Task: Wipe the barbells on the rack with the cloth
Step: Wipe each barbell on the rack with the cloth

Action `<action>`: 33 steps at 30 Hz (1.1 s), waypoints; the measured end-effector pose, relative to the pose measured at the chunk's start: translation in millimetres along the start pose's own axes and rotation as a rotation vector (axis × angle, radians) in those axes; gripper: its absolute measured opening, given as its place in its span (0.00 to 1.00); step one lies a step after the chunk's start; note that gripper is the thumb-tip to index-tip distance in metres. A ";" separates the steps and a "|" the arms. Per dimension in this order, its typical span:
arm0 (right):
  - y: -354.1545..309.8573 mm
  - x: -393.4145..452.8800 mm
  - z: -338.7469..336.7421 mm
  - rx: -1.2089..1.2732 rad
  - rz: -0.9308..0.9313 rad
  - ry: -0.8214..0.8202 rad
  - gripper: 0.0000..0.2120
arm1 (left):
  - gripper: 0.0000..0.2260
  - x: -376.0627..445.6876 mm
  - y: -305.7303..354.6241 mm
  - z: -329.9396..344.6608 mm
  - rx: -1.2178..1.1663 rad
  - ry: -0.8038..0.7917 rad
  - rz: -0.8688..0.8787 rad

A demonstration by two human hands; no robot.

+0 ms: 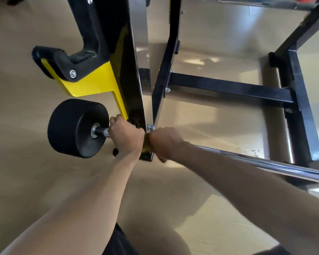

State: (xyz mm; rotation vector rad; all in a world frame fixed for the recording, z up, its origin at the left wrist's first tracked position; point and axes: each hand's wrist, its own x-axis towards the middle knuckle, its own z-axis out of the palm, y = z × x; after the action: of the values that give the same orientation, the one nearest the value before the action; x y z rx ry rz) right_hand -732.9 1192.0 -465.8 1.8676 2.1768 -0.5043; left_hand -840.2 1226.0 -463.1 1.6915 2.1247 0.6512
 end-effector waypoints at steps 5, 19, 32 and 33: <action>-2.4 -12.4 10.0 0.031 -0.016 0.199 0.14 | 0.13 1.6 -1.4 -3.6 0.038 -0.022 0.052; 33.6 -39.7 11.2 0.041 0.270 0.024 0.04 | 0.15 4.1 -13.1 -29.1 -0.016 -0.123 0.121; 25.9 -38.2 24.9 0.019 -0.023 0.233 0.14 | 0.40 -55.1 19.0 -10.7 0.222 -0.072 0.108; 36.6 -48.2 28.4 0.019 -0.034 0.226 0.13 | 0.37 -64.0 28.6 -11.9 0.209 -0.007 0.170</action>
State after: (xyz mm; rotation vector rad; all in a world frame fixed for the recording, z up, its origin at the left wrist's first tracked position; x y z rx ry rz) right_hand -690.4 1141.6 -477.0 1.9872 2.3553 -0.3343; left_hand -808.7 1167.2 -438.3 1.9995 2.1229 0.4811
